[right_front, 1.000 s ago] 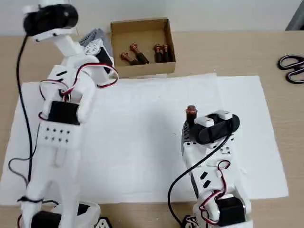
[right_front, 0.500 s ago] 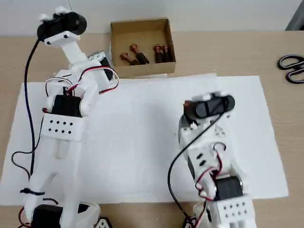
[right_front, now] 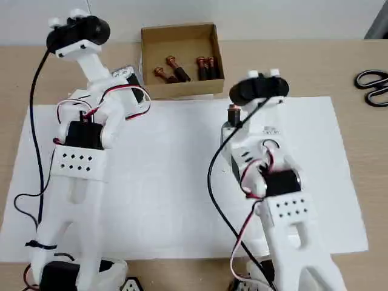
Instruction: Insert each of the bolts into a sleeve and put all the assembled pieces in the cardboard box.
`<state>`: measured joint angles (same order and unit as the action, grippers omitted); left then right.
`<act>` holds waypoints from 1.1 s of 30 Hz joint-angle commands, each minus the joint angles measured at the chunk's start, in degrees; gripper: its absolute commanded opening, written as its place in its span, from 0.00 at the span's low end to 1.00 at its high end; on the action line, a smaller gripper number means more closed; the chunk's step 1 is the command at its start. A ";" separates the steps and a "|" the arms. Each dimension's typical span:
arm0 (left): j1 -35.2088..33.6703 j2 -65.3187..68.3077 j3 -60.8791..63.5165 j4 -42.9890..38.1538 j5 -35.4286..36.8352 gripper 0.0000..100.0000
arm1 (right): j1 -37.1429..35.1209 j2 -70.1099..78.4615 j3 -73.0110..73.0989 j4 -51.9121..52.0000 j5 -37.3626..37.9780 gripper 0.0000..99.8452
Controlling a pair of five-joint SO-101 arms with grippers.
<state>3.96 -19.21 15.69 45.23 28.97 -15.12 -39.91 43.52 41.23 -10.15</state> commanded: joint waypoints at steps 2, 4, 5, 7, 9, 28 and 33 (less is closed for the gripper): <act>-0.26 -0.62 -2.51 0.35 0.53 0.01 | 0.22 4.62 -7.91 -2.07 -0.53 0.00; -0.18 -0.53 -2.51 0.35 0.53 0.01 | 0.40 7.78 -10.64 -2.07 -0.44 0.00; -0.09 -0.53 -2.51 0.35 0.53 0.01 | 0.40 9.45 -12.04 -2.07 -0.44 0.00; 0.09 -0.53 -2.51 0.35 0.35 0.01 | 0.40 12.88 -14.86 -2.07 -0.44 0.00; 0.00 -0.53 -2.51 0.35 0.35 0.01 | 0.40 16.04 -17.32 -2.07 -0.44 0.00; 0.26 12.84 -1.45 -0.88 2.20 0.01 | 0.31 43.47 -40.70 -1.54 0.00 0.00; 0.26 15.74 -1.36 -0.88 3.78 0.01 | 0.31 50.86 -47.74 -2.24 3.60 0.00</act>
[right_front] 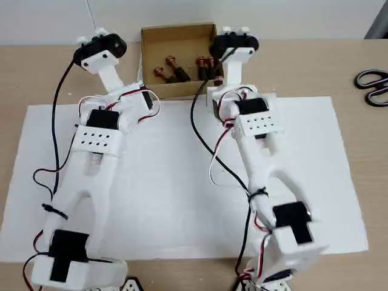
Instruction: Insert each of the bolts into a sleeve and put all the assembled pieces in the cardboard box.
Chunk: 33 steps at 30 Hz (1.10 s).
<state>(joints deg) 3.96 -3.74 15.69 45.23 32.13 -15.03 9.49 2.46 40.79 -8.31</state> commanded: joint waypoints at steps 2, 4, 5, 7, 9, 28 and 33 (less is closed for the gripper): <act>0.26 0.62 -1.27 -0.88 0.70 0.01 | 0.22 4.88 -10.64 -1.89 1.85 0.00; 0.26 0.44 -1.27 -0.79 0.70 0.01 | 0.22 8.31 -14.86 -1.98 1.85 0.00; 0.26 0.26 -1.27 -0.70 0.70 0.01 | 0.13 10.07 -17.23 -1.98 1.85 0.00; 0.26 -0.35 -1.27 -0.53 0.70 0.01 | -0.04 13.93 -21.63 -1.98 1.85 0.00; 0.26 -1.32 -1.19 -0.44 0.70 0.01 | -0.04 17.63 -26.46 -1.98 1.67 0.00; 0.35 -6.51 -1.19 7.82 3.08 0.01 | -1.36 56.57 -76.48 -4.79 1.76 0.00; 0.35 -9.67 -1.19 7.82 3.08 0.01 | -3.12 65.01 -85.10 -6.46 4.84 0.00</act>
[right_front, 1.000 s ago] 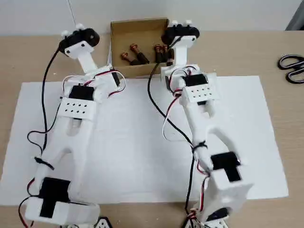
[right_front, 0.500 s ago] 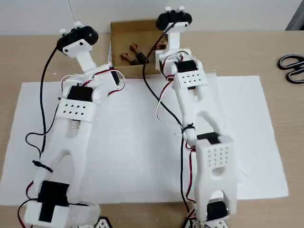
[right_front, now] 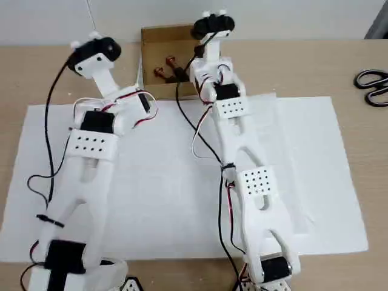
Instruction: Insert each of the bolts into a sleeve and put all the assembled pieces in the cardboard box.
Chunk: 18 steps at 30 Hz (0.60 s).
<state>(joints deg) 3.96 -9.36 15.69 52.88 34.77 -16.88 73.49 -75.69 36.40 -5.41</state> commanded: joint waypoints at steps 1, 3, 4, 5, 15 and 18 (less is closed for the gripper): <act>0.35 -4.40 -1.10 0.35 0.44 0.01 | -1.54 2.24 -8.00 -1.98 2.20 0.00; 0.35 -4.92 -0.40 0.26 0.44 0.01 | -2.51 4.09 -9.76 -1.98 2.20 0.00; 0.35 -5.27 -0.04 0.26 0.44 0.01 | -2.68 4.70 -10.55 -1.89 2.20 0.00; 0.35 -5.80 0.48 0.35 0.44 0.01 | -2.95 5.14 -11.16 -1.71 2.20 0.00; 0.35 -13.98 8.57 0.18 0.26 0.01 | -2.33 5.93 -11.34 -1.54 3.78 0.01; 0.35 -16.26 10.77 0.09 0.26 0.01 | -2.24 5.93 -11.34 -1.10 7.03 0.01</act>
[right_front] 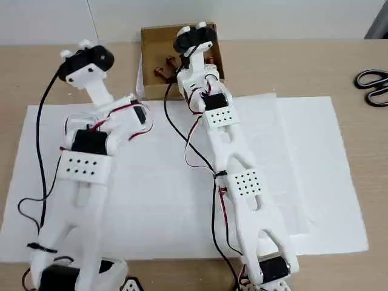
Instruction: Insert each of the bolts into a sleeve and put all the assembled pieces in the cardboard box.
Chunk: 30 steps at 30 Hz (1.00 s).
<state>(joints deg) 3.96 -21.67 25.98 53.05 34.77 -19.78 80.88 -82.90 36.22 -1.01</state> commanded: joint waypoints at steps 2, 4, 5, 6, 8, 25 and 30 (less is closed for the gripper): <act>0.35 -5.19 1.63 -0.09 0.26 0.01 | 0.66 -1.45 -4.13 0.57 3.87 0.04; 0.35 -6.24 2.42 -0.09 0.26 0.01 | 0.57 -1.54 -4.22 2.59 4.22 0.12; 0.35 -6.51 2.77 -0.09 0.26 0.01 | 0.57 -1.63 -4.31 3.65 4.13 0.16; 0.35 -6.77 3.03 -0.09 0.26 0.01 | 0.57 -1.71 -4.31 4.70 4.04 0.20; 0.35 -6.95 3.21 0.09 0.26 0.01 | 0.66 -1.80 -4.48 6.55 4.04 0.26; 0.35 -7.03 2.07 -0.18 0.18 0.01 | 5.14 -8.04 -13.45 17.98 1.85 0.26; 0.26 -7.03 -2.07 -0.18 0.18 0.01 | 4.97 -14.90 -13.36 28.09 -0.62 0.26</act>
<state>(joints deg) 3.96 -26.33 28.00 53.05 34.77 -14.77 73.14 -93.63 59.52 -0.66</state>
